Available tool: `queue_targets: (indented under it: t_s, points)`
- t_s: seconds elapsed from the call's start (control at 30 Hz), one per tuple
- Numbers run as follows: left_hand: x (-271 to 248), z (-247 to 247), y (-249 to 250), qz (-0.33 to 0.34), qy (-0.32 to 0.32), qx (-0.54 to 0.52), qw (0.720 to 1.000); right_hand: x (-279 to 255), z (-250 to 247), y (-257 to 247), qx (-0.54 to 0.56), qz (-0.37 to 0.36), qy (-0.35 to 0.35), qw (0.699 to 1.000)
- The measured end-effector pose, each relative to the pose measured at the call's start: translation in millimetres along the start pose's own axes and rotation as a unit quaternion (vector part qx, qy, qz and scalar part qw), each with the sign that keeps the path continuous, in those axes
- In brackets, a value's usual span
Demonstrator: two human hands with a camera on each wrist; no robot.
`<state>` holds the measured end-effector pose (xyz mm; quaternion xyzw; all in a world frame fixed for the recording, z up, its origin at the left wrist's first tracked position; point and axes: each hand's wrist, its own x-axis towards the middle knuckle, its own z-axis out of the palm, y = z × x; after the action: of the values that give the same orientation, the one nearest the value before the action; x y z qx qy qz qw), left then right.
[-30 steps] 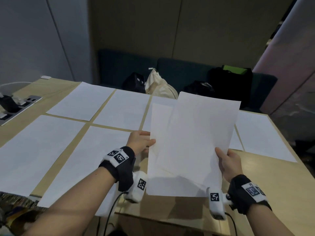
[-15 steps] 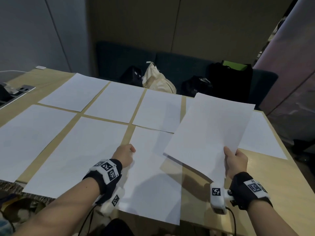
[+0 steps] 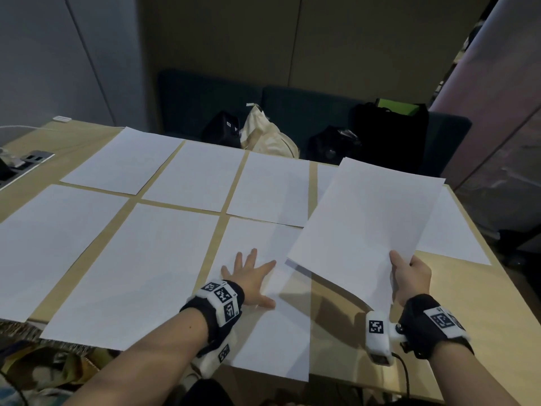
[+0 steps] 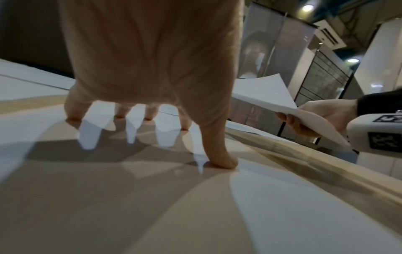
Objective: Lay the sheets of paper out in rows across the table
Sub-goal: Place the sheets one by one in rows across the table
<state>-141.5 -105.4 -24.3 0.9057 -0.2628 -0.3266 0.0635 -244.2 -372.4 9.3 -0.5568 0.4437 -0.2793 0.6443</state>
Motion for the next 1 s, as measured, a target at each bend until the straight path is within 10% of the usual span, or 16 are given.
queue_targets:
  t_s: [0.8,1.0]
  points:
    - [-9.5,-7.3,5.9,-0.018,0.000,-0.024,1.000,2.2,-27.4,6.2,-0.063,0.002,0.000,0.998]
    - [-8.9,-29.5,25.5,0.004,0.097,-0.103,0.990,2.7,-27.5,2.1,-0.059,0.005,-0.033,0.998]
